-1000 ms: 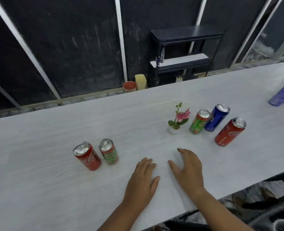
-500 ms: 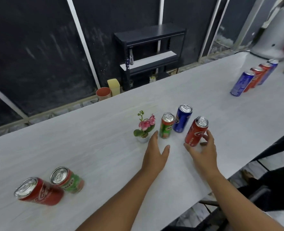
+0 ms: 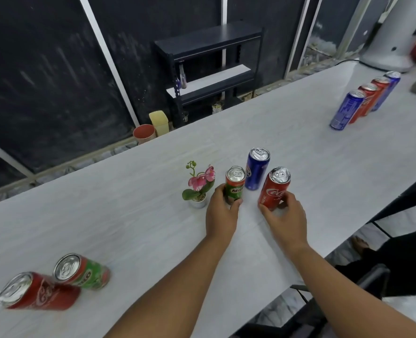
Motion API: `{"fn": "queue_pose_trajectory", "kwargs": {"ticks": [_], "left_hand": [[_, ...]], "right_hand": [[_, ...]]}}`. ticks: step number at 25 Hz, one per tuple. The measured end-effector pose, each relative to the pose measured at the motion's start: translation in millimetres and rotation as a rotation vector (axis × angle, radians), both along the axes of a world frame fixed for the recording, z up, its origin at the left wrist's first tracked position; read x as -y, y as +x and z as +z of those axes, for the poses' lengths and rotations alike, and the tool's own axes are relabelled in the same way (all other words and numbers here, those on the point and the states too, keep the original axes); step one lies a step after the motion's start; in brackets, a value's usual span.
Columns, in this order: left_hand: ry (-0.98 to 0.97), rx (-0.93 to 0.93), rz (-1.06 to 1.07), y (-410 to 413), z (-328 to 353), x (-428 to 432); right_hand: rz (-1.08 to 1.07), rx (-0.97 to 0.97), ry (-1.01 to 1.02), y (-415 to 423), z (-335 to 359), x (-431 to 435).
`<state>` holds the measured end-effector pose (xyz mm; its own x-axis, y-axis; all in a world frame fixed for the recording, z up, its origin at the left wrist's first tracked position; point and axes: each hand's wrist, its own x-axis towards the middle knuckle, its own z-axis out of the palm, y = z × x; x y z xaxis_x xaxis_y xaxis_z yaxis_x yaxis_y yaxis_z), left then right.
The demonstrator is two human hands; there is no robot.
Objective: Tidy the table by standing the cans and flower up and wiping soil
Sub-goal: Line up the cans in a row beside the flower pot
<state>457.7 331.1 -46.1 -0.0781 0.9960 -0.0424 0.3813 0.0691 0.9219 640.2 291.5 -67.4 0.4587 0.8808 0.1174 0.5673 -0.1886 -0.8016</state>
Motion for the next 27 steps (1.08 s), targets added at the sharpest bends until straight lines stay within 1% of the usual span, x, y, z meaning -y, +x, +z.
{"fn": "queue_pose_trajectory", "kwargs": {"ticks": [5,9,14,17,22,27], "left_hand": [[-0.068,0.074,0.001,-35,3,44],[-0.079,0.071,0.028,-83,-1,91],[-0.064,0.052,0.111,-148,-3,147],[-0.053,0.051,0.188,-188,-6,180],[-0.054,0.025,0.301,-257,-13,236],[-0.062,-0.023,0.393,-314,-17,276]], "right_hand": [[0.091,-0.074,0.005,-9,14,11],[0.23,-0.021,-0.01,-36,23,24],[0.478,0.029,-0.04,-121,20,46],[0.612,0.019,-0.026,-177,16,58],[0.672,-0.023,-0.042,-248,13,64],[0.697,-0.013,-0.027,-284,10,64]]}}
